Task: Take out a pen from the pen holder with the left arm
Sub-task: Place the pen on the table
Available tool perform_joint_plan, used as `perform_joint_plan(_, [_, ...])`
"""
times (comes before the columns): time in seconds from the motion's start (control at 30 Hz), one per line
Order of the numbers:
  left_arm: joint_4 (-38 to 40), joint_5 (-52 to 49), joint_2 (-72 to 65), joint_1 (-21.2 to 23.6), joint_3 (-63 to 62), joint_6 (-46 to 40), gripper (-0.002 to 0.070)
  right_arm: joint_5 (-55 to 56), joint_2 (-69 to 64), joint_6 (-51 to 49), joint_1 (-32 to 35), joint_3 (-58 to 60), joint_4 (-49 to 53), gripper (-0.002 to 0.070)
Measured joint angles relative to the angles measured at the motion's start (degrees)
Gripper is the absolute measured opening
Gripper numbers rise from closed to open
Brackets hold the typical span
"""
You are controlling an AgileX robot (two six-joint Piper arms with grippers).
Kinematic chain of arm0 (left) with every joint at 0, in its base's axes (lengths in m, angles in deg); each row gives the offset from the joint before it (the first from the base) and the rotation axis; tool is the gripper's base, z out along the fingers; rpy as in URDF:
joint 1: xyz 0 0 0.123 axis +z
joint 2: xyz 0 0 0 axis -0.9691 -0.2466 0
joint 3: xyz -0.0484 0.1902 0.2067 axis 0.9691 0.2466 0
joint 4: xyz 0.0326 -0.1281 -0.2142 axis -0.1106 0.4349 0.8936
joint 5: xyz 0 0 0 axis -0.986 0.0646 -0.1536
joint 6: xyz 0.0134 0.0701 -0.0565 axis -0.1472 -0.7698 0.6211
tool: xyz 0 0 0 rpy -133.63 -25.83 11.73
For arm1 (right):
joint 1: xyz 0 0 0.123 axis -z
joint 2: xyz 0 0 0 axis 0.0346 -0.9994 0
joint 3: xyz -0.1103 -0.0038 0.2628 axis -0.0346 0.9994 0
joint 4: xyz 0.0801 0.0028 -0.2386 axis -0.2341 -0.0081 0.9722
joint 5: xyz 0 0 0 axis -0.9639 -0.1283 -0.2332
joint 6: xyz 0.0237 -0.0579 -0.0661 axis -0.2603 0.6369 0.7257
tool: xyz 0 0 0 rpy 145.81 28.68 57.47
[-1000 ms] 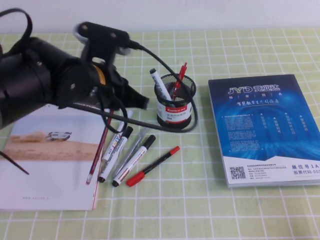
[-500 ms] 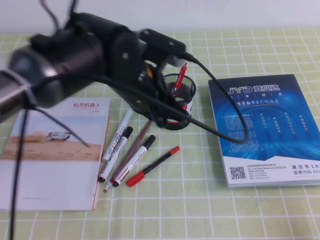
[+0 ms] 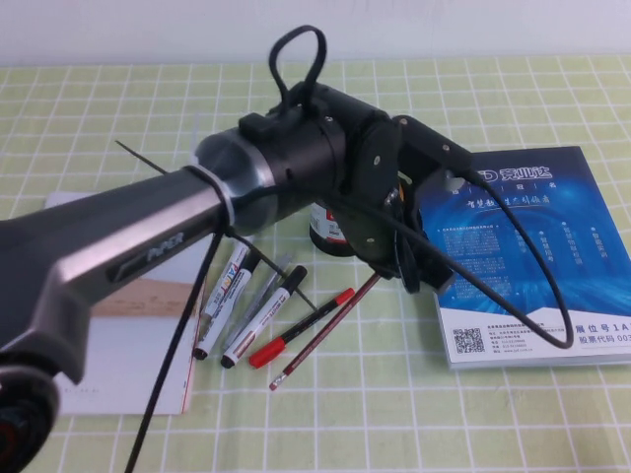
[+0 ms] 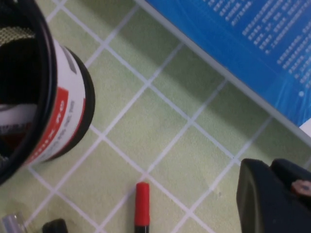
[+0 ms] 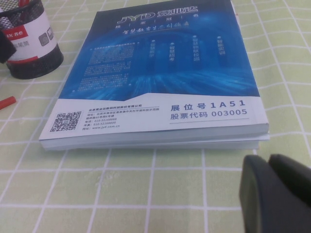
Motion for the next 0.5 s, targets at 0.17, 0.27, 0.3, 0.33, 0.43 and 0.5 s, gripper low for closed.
perform_joint_plan(0.17, [-0.1,1.8,-2.8,0.0,-1.2,-2.8,0.0001,0.0,0.0,0.0,0.0,0.0,0.0,-0.0015])
perform_joint_plan(0.27, [-0.6,2.8,-4.2,0.0,-1.2,-3.4,0.0001,0.0,0.0,0.0,0.0,0.0,0.0,-0.0015])
perform_joint_plan(0.3, [-0.6,3.2,-4.7,0.0,-1.2,-3.5,0.0001,0.0,0.0,0.0,0.0,0.0,0.0,-0.0015])
perform_joint_plan(0.33, [-0.8,3.9,-5.1,0.0,-1.2,-3.5,0.0001,0.0,0.0,0.0,0.0,0.0,0.0,-0.0015])
perform_joint_plan(0.43, [-1.3,5.5,-6.1,0.0,-1.2,-3.7,0.0001,0.0,0.0,0.0,0.0,0.0,0.0,-0.0015])
perform_joint_plan(0.5, [-1.3,6.2,-6.6,0.0,-1.2,-3.7,0.0001,0.0,0.0,0.0,0.0,0.0,0.0,-0.0015])
